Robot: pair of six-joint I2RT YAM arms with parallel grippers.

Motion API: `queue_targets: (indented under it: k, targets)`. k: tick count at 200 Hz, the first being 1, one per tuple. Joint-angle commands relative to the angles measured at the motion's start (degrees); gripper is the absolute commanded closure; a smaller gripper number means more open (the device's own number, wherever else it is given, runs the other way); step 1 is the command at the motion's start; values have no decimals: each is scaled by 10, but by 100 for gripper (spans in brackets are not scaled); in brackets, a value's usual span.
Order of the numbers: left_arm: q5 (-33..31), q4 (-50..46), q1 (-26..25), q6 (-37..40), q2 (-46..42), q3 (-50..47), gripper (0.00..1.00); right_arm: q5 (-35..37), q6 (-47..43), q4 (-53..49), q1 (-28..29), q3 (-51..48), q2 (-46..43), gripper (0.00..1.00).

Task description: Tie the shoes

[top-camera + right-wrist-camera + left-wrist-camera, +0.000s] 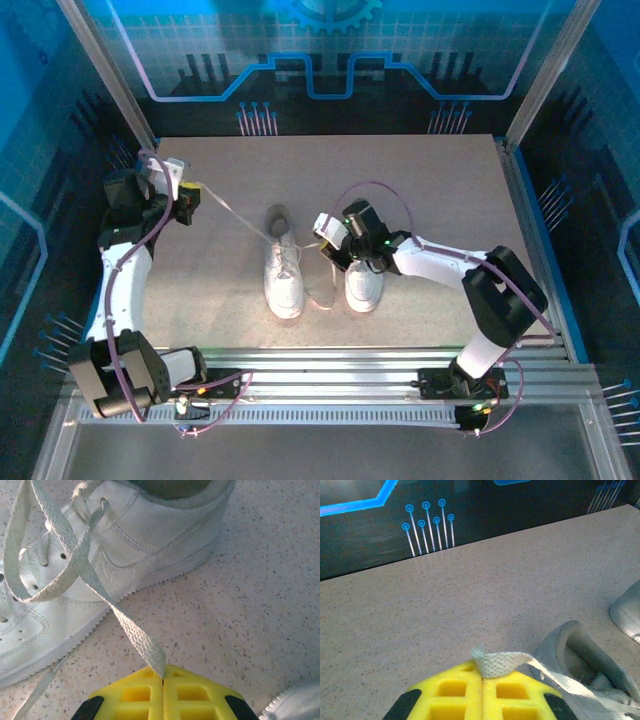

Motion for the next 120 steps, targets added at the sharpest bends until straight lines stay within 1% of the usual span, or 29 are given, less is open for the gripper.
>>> queue_targets:
  k: [1, 19, 50, 75, 97, 120]
  targets:
    - [-14, -11, 18, -16, 7, 22, 100, 14, 13, -28, -9, -9, -20, 100]
    - [-29, -13, 35, -25, 8, 25, 100, 26, 19, -43, -15, -6, -28, 100]
    - [-83, -32, 73, -47, 3, 31, 100, 33, 19, -78, -23, 16, -36, 100]
    - [-127, -38, 102, -74, -5, 18, 100, 39, 14, -101, -28, 35, -31, 100]
    - [-162, -39, 113, -87, -13, 3, 100, 40, 8, -110, -30, 44, -28, 100]
    - [-185, -48, 115, -87, -12, 0, 100, 34, 8, -107, -29, 46, -27, 100]
